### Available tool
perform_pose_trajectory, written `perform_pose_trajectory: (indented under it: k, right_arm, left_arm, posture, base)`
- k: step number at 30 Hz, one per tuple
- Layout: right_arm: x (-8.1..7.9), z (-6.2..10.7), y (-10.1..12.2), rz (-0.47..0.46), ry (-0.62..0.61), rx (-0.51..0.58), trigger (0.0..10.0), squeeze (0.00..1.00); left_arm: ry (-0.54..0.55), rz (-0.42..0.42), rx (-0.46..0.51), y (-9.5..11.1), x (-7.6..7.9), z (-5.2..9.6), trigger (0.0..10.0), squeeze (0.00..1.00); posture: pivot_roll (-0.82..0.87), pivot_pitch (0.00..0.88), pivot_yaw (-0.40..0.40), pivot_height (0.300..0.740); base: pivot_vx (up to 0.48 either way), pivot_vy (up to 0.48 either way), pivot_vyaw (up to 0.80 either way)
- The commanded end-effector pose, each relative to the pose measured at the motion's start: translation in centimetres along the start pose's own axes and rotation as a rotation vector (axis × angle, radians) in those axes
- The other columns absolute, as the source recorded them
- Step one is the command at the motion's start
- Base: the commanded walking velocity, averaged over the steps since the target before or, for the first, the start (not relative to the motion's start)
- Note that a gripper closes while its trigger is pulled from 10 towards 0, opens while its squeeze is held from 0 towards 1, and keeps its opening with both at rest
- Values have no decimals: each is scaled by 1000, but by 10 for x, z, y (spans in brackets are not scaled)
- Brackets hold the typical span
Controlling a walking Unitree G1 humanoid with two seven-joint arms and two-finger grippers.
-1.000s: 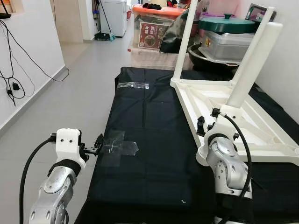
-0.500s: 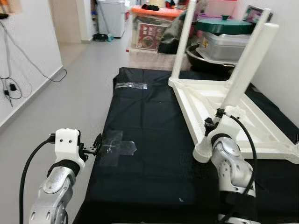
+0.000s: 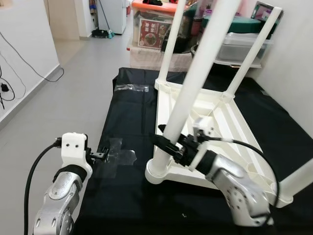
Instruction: Building children table
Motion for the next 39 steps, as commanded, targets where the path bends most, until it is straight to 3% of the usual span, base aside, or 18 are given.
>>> perform_pose_trajectory:
  k: [1,9,10,11,13,15,19,22,23,24,26,30,31,33,35,36,37,39]
  right_arm:
    - [25,0,-6,34,-139,-11,10000,0]
    - [39,15,-23,130,-212,-98,10000,0]
    - [45,20,-28,149,-252,-115,10000,506]
    - [49,23,-30,148,-280,-122,10000,863]
    - [49,23,-30,148,-280,-122,10000,863]
    - [55,25,-33,159,-323,-121,10000,980]
    - [58,24,-34,157,-352,-109,10000,1000]
    - [60,23,-36,158,-366,-108,10000,1000]
    - [61,22,-38,162,-384,-119,10000,918]
    - [61,20,-40,165,-386,-121,10000,47]
    - [60,18,-39,157,-376,-110,10000,0]
    - [57,16,-35,143,-349,-81,10000,0]
    - [58,16,-31,129,-347,-58,0,0]
    - [59,17,-28,121,-347,-44,0,0]
    - [84,25,-33,105,-533,-96,0,0]
    - [84,25,-33,105,-533,-96,0,0]
    - [101,34,-36,91,-678,-128,0,0]
    - [101,34,-36,91,-678,-128,0,0]
  left_arm:
    - [-7,-8,6,1,2,0,10000,0]
    - [-15,-13,5,1,4,1,10000,0]
    - [-19,-16,4,0,5,1,10000,0]
    - [-22,-17,4,0,5,0,10000,0]
    - [-22,-17,4,0,5,0,10000,0]
    - [-25,-19,4,0,6,-1,10000,0]
    - [-26,-20,4,-1,6,-1,10000,0]
    - [-25,-19,5,-1,6,-1,10000,0]
    - [-24,-19,5,-1,6,-1,10000,0]
    - [-25,-19,5,-1,6,-2,10000,0]
    - [-25,-19,6,-1,6,-2,10000,0]
    - [-26,-19,6,-1,6,-2,10000,0]
    - [-26,-20,7,-1,6,-2,10000,0]
    - [-26,-21,7,0,6,-1,10000,0]
    - [-25,-22,7,-1,6,-1,10000,0]
    - [-25,-22,7,-1,6,-1,10000,0]
    - [-24,-22,7,-1,5,-1,10000,0]
    - [-24,-22,7,-1,5,-1,10000,0]
  posture:
    - [88,0,-119,740]
    - [81,0,-111,740]
    - [80,0,-111,740]
    - [73,0,-106,740]
    - [73,0,-106,740]
    - [72,0,-105,740]
    - [73,0,-108,740]
    - [74,0,-108,740]
    - [74,0,-108,740]
    - [74,0,-108,740]
    - [75,0,-108,740]
    - [75,0,-108,740]
    - [76,0,-109,740]
    - [76,0,-109,740]
    - [79,0,-111,740]
    - [79,0,-111,740]
    - [79,0,-111,740]
    - [79,0,-111,740]
  base:
    - [0,0,0]
    - [0,0,0]
    - [0,0,0]
    - [0,0,0]
    - [0,0,0]
    - [0,0,0]
    - [0,0,0]
    - [0,0,0]
    - [0,0,0]
    - [0,0,0]
    - [0,0,0]
    - [0,0,0]
    - [0,0,0]
    - [0,0,0]
    - [0,0,0]
    - [0,0,0]
    - [0,0,0]
    - [0,0,0]
Point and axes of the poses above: a point about 5 cm out from each wrist's last joint towards the gripper, its own z axis pointing back from the gripper into the wrist, its own y axis along the axis of the wrist's last joint, x = y × z, the point moved 4 cm from there along -z, pointing out of the wrist towards the gripper, and after that the axes turned 12 degrees about -z, right-handed, at the moved point
